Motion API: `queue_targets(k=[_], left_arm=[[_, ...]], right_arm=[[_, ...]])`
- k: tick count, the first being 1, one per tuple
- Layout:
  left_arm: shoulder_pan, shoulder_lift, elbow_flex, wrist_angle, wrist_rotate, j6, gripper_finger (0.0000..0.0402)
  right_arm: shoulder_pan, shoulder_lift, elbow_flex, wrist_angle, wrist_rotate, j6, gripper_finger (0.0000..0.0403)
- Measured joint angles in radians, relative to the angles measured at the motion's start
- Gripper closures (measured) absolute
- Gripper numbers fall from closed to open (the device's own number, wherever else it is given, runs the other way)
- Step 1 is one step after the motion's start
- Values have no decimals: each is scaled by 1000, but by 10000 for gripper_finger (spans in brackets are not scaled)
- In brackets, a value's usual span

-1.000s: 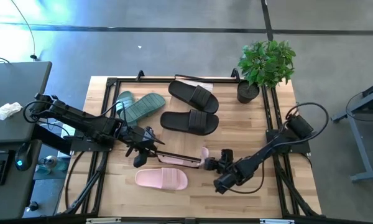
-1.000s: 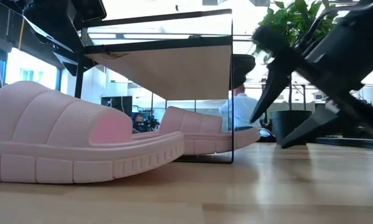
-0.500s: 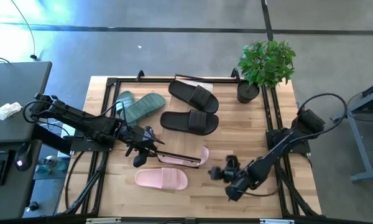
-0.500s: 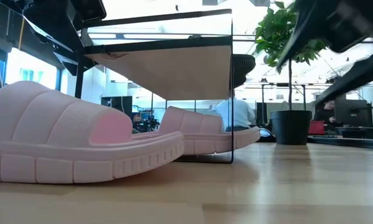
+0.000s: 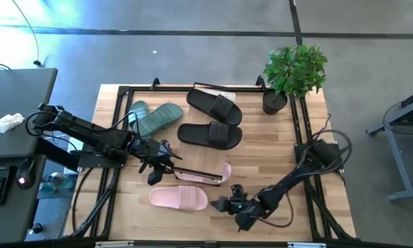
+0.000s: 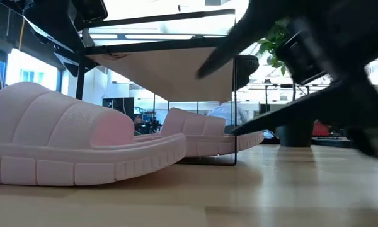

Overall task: Pick and place slides into the shelf
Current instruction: Put the pink slide under the shelf

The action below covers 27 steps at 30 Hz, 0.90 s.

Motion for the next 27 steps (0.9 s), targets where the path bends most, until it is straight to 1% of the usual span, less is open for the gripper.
queue_targets(k=[2, 8, 12, 15, 17, 23, 25, 27], left_arm=[[0, 0, 0, 0, 0, 1, 284], [0, 0, 0, -1, 1, 8, 284], [0, 0, 0, -3, 6, 17, 284], [0, 0, 0, -3, 7, 16, 284], [0, 0, 0, -3, 7, 16, 284], [0, 0, 0, -3, 8, 17, 284], [0, 0, 0, -2, 6, 17, 284], [0, 0, 0, -2, 6, 21, 284]], right_arm=[[-5, 45, 33, 4, 17, 1, 195], [-24, 132, 127, 61, 17, -42, 206], [-38, 171, 186, 46, 21, -7, 206], [-39, 182, 222, -25, 19, 38, 206], [-32, 178, 243, -110, 18, 45, 206], [3, 158, 321, -485, 19, 149, 206], [5, 158, 341, -522, -1, 138, 206], [-6, 158, 348, -490, -26, 105, 206]])
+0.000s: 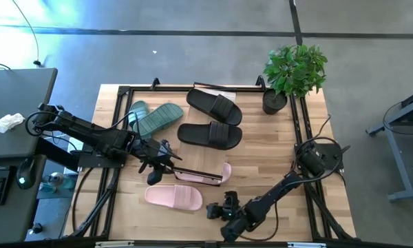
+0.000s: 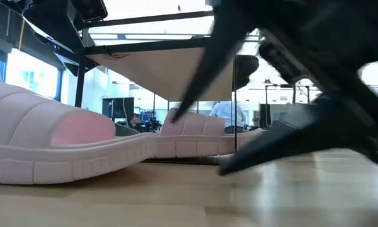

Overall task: Pick and place slides into the shelf
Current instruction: Put the pink slide under the shelf

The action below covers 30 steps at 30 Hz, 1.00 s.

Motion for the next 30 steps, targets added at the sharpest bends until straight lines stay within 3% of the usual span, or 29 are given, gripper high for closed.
queue_targets(k=[5, 15, 30], left_arm=[[0, 0, 0, 0, 0, 0, 284], [0, 0, 0, 0, -4, 3, 284], [0, 0, 0, 1, -4, 3, 284]], right_arm=[[-25, -1, 0, 46, 14, -25, 206], [-82, -1, 0, 114, -79, -158, 206], [-118, -1, 0, 115, -203, -190, 223]])
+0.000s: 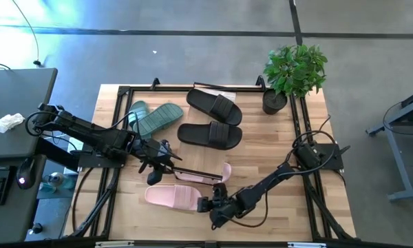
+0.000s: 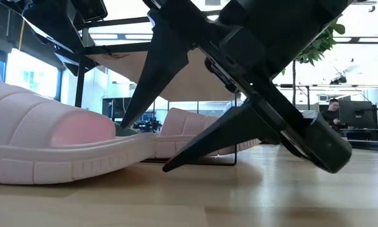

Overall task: Pick and place slides into the shelf
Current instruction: Put the pink slide under the shelf

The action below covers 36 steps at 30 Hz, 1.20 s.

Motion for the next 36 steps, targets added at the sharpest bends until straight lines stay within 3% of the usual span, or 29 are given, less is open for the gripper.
queue_targets(k=[18, 26, 36], left_arm=[[0, 0, 0, 4, -2, 0, 284], [0, 0, 0, 3, -3, 0, 284], [1, 0, 0, 2, -7, 0, 284]], right_arm=[[-14, -1, 0, 12, 29, -65, 391], [42, -1, 0, 13, 83, 5, 400], [165, -4, 0, -31, 329, 167, 402]])
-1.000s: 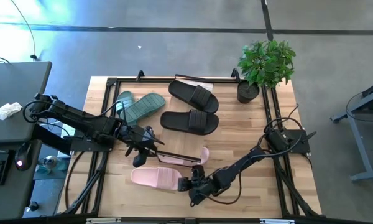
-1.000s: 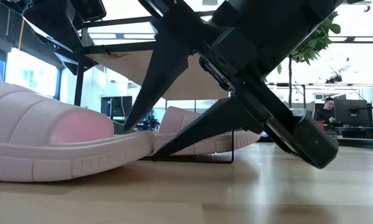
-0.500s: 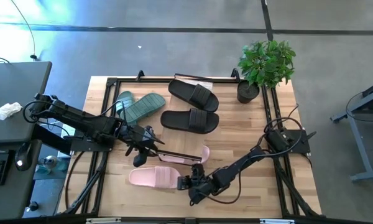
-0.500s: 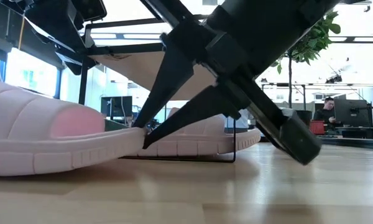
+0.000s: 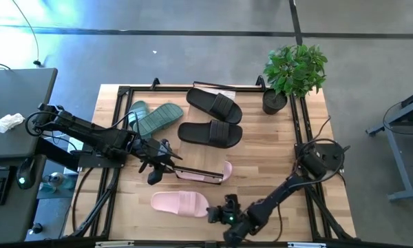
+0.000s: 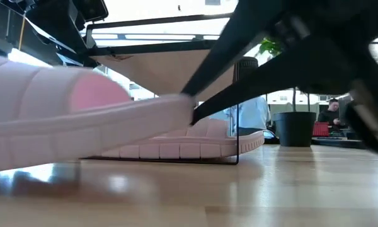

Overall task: Pick and place slides into the shelf
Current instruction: Put the pink slide under the shelf

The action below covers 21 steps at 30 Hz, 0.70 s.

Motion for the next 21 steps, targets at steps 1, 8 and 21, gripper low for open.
queue_targets(k=[1, 8, 21], left_arm=[[0, 0, 0, -1, 0, 0, 284], [0, 0, 0, -1, 0, 4, 284], [0, 0, 0, -1, -1, 19, 284]], right_arm=[[11, -4, 0, -14, 21, 19, 402], [97, -85, 0, -216, 60, 111, 403], [196, -412, 0, -790, -237, 135, 403]])
